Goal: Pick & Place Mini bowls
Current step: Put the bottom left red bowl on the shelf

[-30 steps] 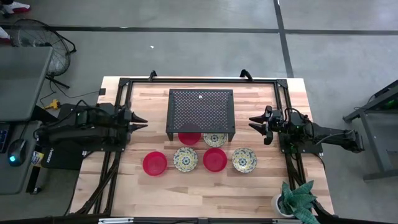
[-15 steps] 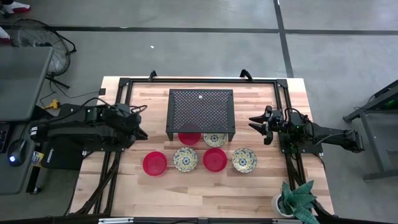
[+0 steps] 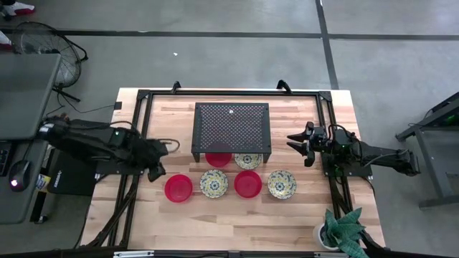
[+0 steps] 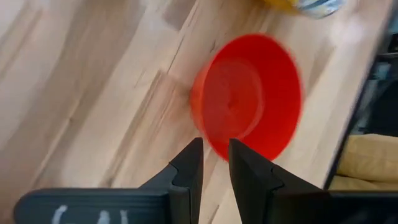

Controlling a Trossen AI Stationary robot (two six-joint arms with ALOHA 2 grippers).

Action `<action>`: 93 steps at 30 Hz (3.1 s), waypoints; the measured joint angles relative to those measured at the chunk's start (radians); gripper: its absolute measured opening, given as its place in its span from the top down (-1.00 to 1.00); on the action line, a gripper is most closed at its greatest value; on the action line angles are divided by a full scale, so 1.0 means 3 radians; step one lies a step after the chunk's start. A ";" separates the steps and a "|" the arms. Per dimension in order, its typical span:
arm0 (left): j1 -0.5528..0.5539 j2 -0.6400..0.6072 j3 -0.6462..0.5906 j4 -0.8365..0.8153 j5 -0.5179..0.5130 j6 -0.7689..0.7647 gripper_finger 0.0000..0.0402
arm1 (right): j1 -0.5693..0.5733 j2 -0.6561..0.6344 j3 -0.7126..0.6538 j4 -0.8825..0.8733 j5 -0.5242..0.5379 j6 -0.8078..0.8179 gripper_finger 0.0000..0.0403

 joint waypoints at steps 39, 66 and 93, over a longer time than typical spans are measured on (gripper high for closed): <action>-0.0798 0.1389 0.0568 0.0374 -0.0523 -0.0792 0.63 | -0.0001 0.0000 -0.0001 0.0014 0.0000 -0.0001 0.32; -0.0797 0.1913 0.0816 -0.0161 -0.0909 -0.0333 0.16 | 0.0000 0.0004 -0.0001 0.0024 0.0000 0.0000 0.32; -0.0569 0.2279 0.0816 -0.0082 -0.0704 0.0042 0.20 | 0.0000 0.0018 -0.0001 0.0034 0.0000 -0.0001 0.32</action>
